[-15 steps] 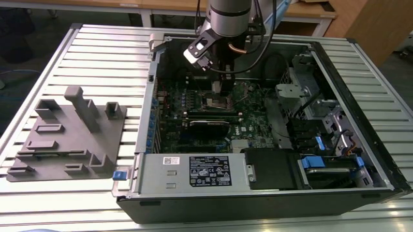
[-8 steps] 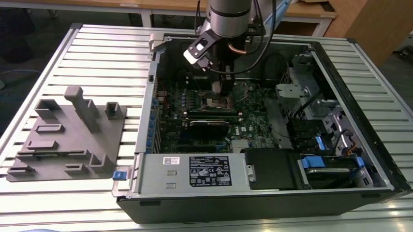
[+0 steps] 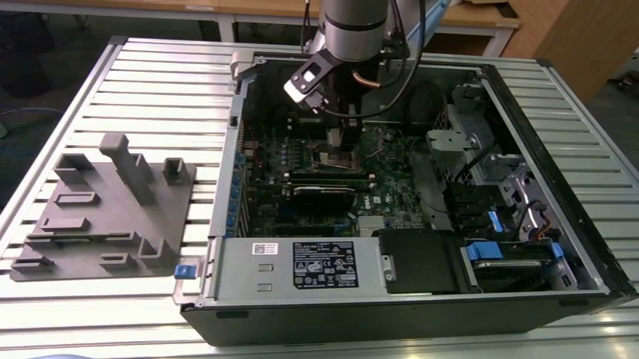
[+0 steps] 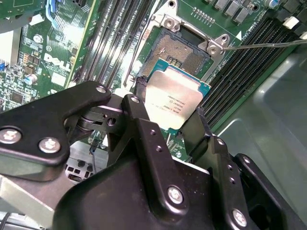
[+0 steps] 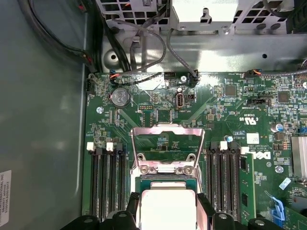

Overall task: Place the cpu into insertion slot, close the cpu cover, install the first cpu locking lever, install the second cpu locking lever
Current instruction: 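Place the cpu into insertion slot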

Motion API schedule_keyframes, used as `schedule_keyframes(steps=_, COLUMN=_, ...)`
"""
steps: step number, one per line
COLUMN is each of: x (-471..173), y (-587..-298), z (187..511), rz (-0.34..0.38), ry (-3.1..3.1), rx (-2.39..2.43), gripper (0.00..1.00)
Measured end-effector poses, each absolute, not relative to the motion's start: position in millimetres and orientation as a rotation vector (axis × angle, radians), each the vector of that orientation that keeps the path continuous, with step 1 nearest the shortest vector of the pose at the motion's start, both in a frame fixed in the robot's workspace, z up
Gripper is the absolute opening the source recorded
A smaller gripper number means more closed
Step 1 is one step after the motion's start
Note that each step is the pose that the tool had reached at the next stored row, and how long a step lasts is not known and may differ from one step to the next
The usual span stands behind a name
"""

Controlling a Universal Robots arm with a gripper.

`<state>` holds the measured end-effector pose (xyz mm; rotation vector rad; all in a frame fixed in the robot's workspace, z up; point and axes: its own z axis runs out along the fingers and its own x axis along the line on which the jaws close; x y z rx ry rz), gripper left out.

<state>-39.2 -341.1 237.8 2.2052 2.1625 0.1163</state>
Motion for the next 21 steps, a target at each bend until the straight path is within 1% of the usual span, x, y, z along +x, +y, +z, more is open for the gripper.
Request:
schedule_keyframes(steps=15, x=-39.5, y=-338.9, z=236.2, rz=0.117, ry=2.163, rx=2.206, gripper=0.54)
schedule_keyframes(steps=21, x=-39.9, y=-338.7, z=228.5, rz=0.117, ry=2.163, rx=2.206, gripper=0.54)
